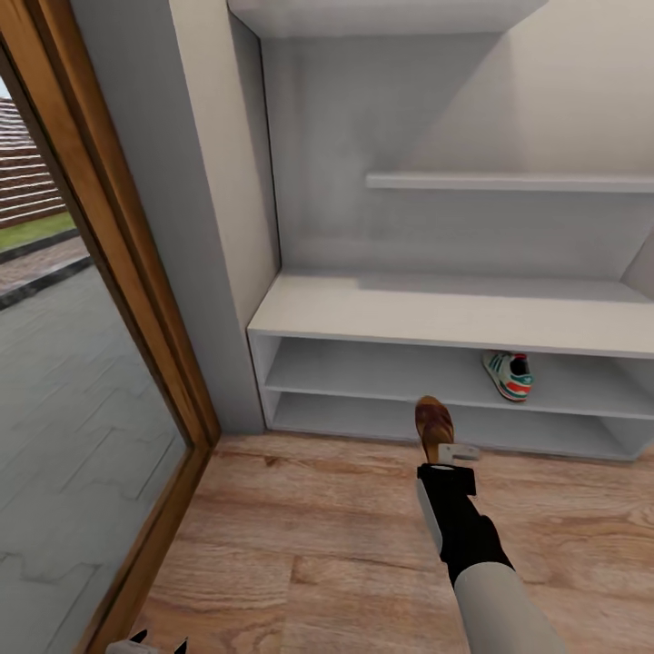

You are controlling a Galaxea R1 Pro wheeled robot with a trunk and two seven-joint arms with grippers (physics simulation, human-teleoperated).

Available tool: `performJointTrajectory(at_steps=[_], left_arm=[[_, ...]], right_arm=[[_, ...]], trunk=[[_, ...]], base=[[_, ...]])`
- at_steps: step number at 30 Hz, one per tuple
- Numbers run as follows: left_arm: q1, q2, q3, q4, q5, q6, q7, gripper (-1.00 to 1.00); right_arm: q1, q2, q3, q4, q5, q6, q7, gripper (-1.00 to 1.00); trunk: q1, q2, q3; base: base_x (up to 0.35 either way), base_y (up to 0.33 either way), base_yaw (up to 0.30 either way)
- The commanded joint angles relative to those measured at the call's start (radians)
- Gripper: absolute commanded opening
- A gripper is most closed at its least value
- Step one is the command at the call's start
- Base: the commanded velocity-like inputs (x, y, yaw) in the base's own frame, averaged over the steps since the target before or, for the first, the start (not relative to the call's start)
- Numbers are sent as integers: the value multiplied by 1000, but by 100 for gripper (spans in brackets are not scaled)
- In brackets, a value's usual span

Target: Pick up the two gym shoes and the two sandals from the corridor floor and place them onto the hallstand (shoe rack) in the corridor, making sure they are on the rack and not on the floor. Arrange them so the two gym shoes are next to each other and the two sandals are next to each other.

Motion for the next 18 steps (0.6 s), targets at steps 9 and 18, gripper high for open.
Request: performJointTrajectory(at_steps=[9,18], left_arm=[[-1,0,8,0,-9,-5,-5,100],[-1,-1,8,0,-10,-5,-5,100]], right_arm=[[-1,1,-3,-2,9,7,2,-100],[-1,1,-3,-2,8,7,2,-100]], trunk=[[0,0,-1],[0,0,-1]], base=[[212,0,0],[205,-32,0]])
